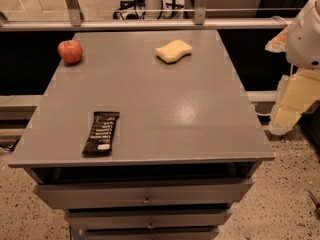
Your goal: Move apple near rxbar chocolate
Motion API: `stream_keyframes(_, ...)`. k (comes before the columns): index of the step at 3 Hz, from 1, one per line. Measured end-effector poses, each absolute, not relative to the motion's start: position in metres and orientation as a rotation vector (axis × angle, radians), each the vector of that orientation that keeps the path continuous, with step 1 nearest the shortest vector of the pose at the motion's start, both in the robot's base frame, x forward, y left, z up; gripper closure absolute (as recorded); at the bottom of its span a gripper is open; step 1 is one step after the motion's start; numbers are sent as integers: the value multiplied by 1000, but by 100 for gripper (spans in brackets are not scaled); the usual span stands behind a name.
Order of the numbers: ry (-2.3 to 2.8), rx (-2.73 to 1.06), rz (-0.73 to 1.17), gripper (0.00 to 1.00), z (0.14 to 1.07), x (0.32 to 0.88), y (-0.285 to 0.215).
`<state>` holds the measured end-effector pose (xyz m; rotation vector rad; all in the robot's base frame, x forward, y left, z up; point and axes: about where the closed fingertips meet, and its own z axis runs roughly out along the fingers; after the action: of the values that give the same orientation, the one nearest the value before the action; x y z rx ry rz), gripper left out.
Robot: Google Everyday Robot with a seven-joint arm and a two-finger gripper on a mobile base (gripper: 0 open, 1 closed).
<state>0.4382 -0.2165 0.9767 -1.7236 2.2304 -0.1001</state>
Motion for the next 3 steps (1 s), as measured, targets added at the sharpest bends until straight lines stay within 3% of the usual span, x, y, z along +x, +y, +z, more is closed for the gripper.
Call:
stream_keyframes(1, 2230, -1724, -100, 0, 977, 438, -217)
stream_keyframes(3, 2023, -1799, 214, 0, 930, 511, -132)
